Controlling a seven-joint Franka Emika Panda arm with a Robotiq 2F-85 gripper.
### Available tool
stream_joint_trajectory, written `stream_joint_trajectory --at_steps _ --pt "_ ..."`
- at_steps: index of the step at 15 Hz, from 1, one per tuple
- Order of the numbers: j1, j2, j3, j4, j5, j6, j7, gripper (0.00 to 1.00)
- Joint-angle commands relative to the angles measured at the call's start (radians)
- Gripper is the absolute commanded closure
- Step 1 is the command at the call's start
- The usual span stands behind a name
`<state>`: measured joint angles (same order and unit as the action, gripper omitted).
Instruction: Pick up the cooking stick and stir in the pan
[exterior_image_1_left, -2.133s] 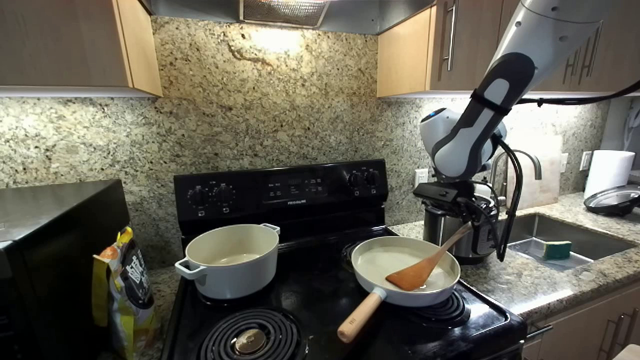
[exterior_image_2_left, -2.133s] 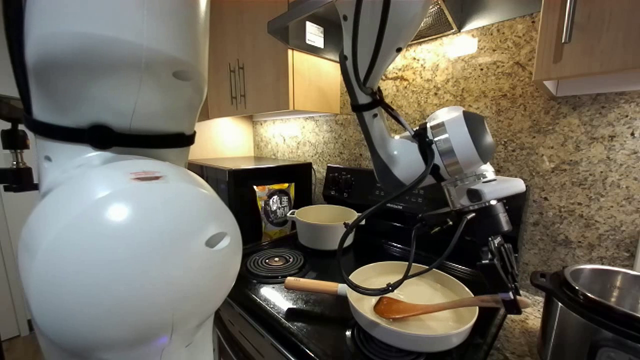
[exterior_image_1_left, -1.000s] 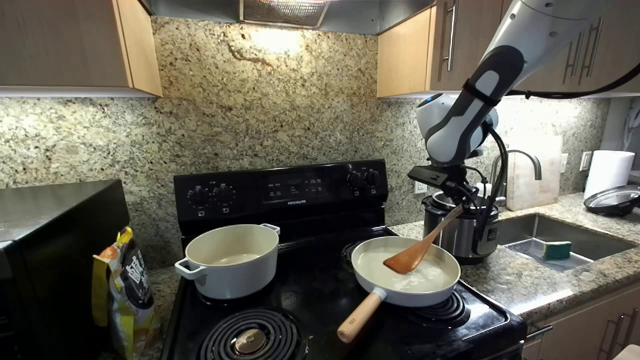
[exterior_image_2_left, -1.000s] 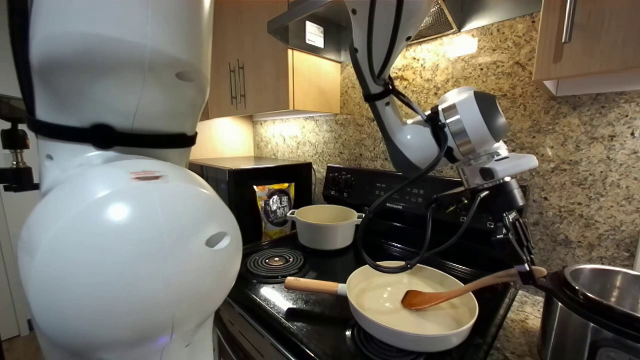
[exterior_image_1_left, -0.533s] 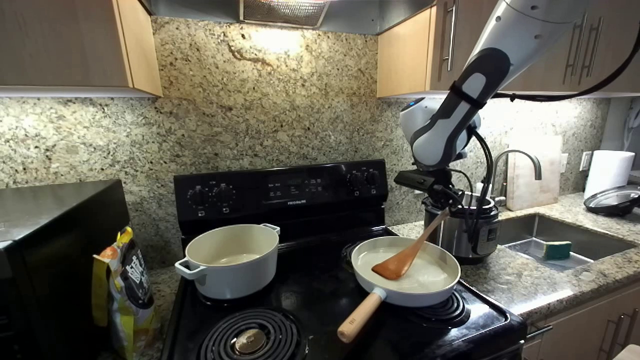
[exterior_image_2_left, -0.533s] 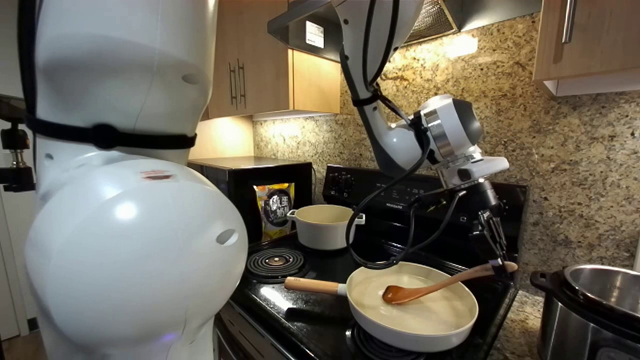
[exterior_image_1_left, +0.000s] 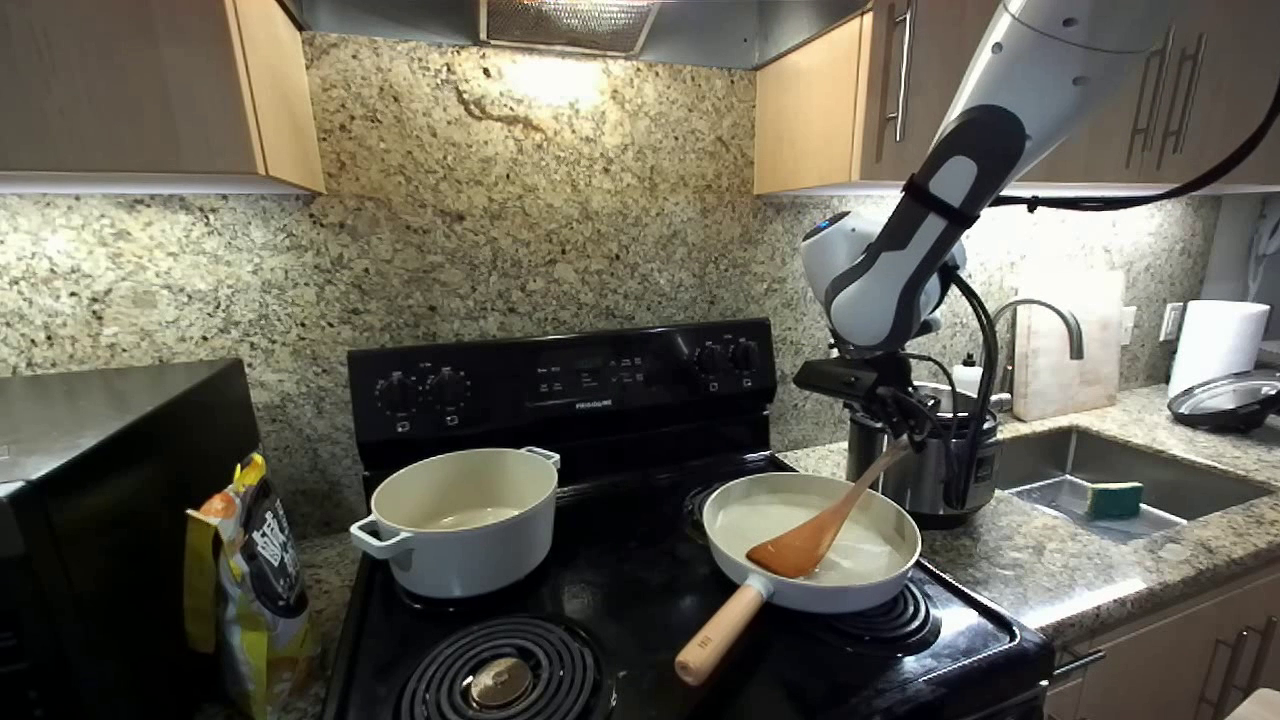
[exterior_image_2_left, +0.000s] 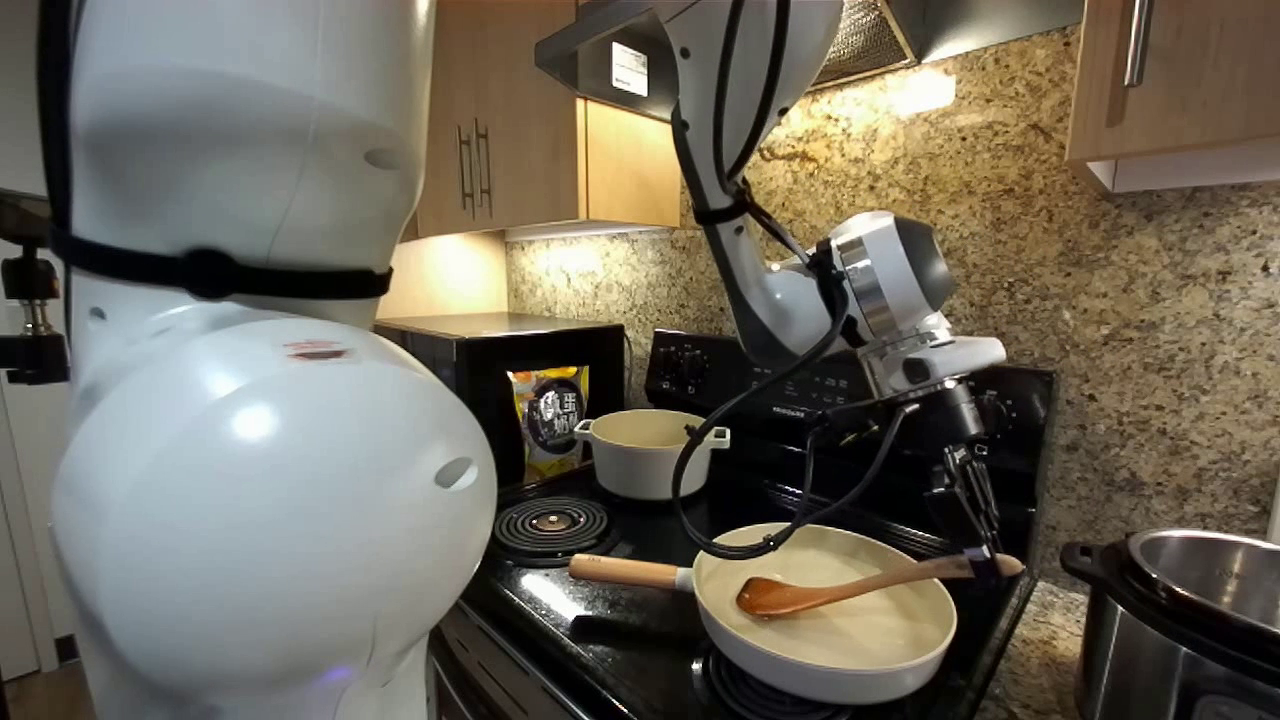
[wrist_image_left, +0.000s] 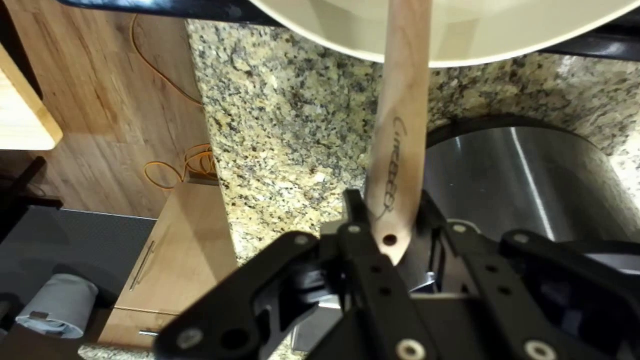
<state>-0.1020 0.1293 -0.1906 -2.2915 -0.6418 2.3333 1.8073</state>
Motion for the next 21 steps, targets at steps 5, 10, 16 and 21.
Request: stream_joint_trajectory --at_steps 5,10,16,21 --pt "-0.041 -0.067 -0.050 -0.059 -0.028 0.001 -0.054 0.90" --pt "-0.054 -0.059 -0.053 -0.028 -0.015 -0.006 -0.042 0.90" --pt "-0.038 -0.038 -0.043 0.033 -0.026 -0.017 0.025 0.90" --pt "-0.021 -0.037 -0.017 0.059 -0.038 0.000 0.072 0.90"
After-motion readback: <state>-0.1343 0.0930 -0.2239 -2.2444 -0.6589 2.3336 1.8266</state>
